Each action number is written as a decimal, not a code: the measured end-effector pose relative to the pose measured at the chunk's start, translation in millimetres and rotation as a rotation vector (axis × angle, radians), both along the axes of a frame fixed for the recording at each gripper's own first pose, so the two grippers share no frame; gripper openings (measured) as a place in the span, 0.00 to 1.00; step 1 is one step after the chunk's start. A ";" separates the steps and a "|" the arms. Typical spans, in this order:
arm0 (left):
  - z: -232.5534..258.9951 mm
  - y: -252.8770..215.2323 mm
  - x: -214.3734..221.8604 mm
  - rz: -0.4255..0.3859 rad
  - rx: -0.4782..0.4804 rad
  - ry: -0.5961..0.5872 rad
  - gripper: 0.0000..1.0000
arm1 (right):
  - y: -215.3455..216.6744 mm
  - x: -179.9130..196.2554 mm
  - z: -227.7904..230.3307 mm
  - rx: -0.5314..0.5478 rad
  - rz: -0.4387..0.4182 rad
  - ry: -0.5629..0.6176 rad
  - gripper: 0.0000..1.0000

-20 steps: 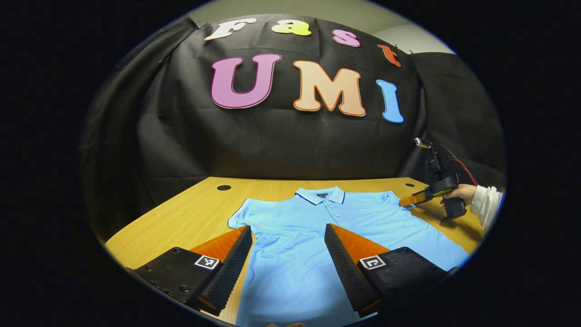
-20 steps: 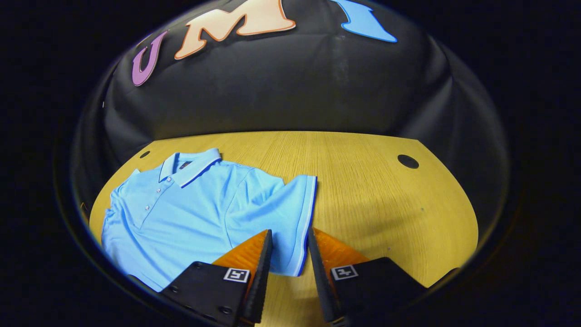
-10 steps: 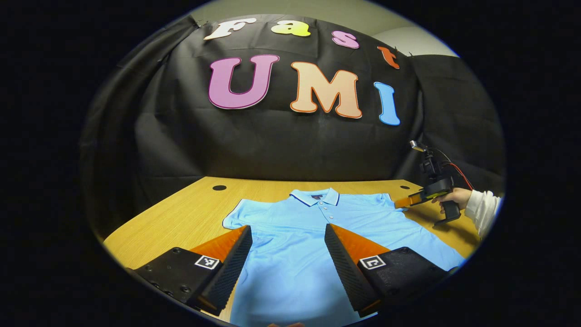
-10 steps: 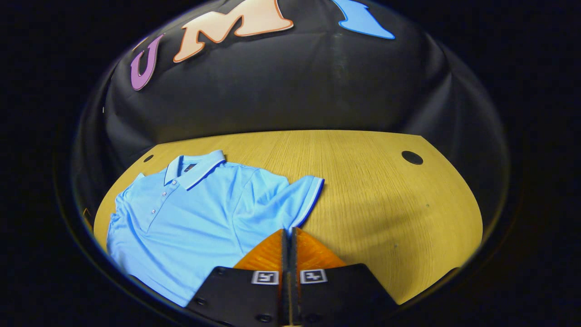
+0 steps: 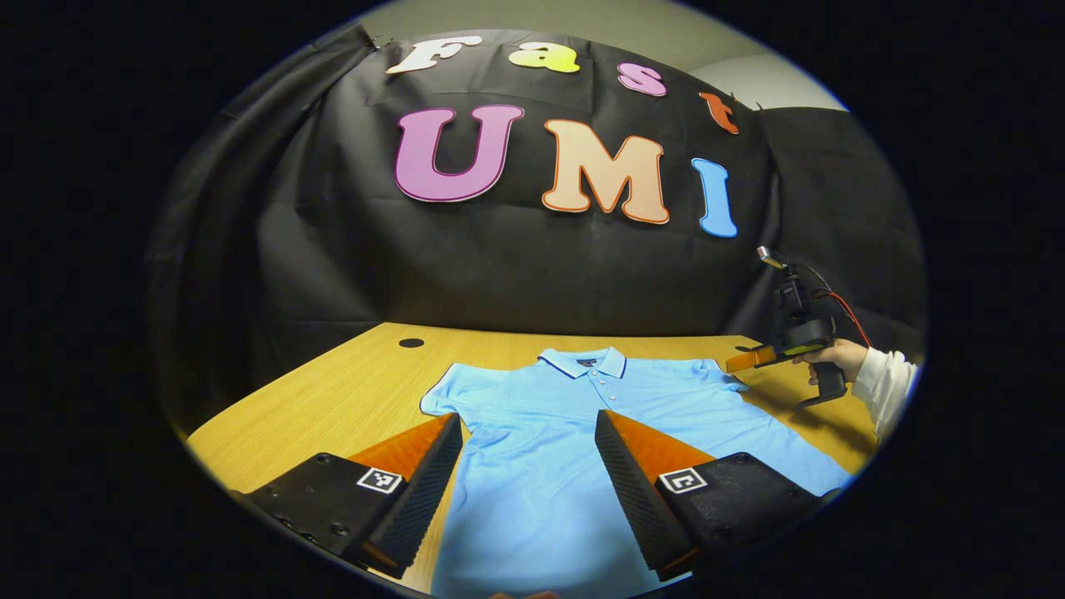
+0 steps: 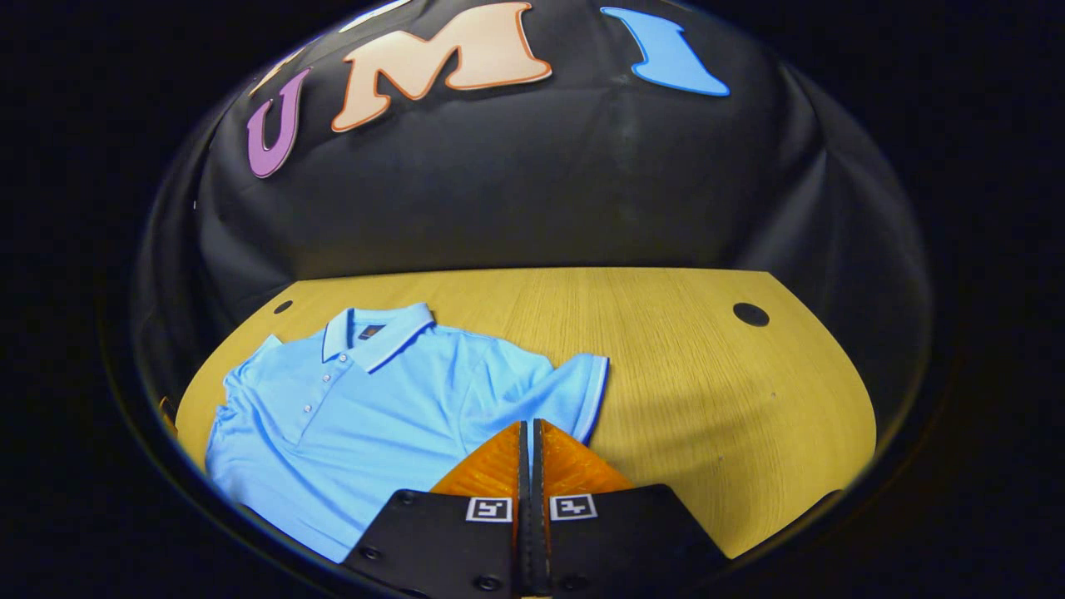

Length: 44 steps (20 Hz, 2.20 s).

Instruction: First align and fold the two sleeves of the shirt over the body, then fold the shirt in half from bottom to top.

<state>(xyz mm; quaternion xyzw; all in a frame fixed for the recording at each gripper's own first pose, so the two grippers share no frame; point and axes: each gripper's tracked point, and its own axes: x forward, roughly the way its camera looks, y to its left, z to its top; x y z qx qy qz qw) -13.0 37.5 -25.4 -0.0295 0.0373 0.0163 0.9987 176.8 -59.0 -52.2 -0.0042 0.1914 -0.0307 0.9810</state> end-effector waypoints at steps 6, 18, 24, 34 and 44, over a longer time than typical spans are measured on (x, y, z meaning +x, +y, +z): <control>-0.2 7.7 -10.9 0.016 -0.002 -0.004 0.95 | -1.1 -9.8 10.0 -0.065 0.006 -0.016 0.02; 0.2 8.6 -15.3 0.028 0.007 0.000 0.95 | -16.3 -4.7 -27.8 -0.025 -0.026 0.088 0.99; -2.2 11.6 -13.4 0.032 0.009 0.013 0.95 | -27.5 -2.5 -46.1 -0.015 -0.035 0.132 0.96; -2.8 6.4 -6.5 0.007 0.005 0.013 0.95 | -10.2 -0.6 -50.1 0.005 0.016 0.126 0.24; -6.5 12.0 -6.6 0.019 0.003 0.022 0.95 | 10.3 5.5 -34.3 0.011 0.028 0.052 0.03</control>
